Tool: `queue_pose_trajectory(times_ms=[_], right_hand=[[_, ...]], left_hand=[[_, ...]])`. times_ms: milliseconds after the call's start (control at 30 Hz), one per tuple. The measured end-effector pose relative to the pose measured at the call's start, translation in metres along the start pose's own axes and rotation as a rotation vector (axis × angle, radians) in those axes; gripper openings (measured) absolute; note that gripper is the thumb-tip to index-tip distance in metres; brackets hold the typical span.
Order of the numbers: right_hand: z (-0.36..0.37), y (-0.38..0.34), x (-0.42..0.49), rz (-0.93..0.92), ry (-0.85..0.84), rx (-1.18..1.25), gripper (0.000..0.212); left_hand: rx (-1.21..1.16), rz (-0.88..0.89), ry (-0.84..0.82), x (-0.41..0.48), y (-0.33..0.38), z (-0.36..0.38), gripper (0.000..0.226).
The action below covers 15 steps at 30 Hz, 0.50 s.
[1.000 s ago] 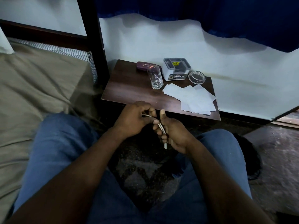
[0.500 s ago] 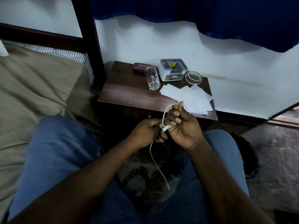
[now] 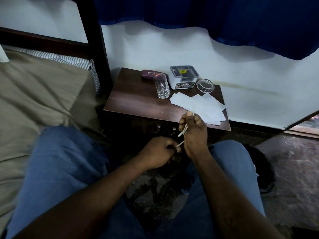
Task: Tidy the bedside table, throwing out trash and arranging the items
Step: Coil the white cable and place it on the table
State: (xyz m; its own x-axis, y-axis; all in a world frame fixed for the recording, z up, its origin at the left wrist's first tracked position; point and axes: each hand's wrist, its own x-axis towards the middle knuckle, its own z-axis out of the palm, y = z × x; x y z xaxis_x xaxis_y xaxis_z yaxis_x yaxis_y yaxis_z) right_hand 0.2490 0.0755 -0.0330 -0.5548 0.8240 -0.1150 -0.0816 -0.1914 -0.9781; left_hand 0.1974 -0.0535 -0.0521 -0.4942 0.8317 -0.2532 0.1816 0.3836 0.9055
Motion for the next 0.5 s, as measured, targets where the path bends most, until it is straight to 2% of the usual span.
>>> queue_pose_trajectory(times_ms=[100, 233, 400, 500], right_hand=[[0.002, 0.008, -0.004, -0.02, -0.1, -0.222, 0.025], [0.007, 0.013, -0.005, 0.053, -0.16, -0.343, 0.028], [0.003, 0.014, -0.01, 0.049, -0.264, -0.593, 0.033], [0.009, 0.011, -0.021, 0.187, -0.395, -0.532, 0.047]], left_hand=[[0.26, 0.148, 0.164, 0.002, 0.002, -0.02, 0.008], [0.555, 0.331, 0.209, 0.003, 0.001, -0.044, 0.011], [0.532, 0.443, 0.324, 0.001, 0.006, -0.05, 0.004], [0.527, 0.501, 0.344, 0.002, 0.009, -0.059, 0.01]])
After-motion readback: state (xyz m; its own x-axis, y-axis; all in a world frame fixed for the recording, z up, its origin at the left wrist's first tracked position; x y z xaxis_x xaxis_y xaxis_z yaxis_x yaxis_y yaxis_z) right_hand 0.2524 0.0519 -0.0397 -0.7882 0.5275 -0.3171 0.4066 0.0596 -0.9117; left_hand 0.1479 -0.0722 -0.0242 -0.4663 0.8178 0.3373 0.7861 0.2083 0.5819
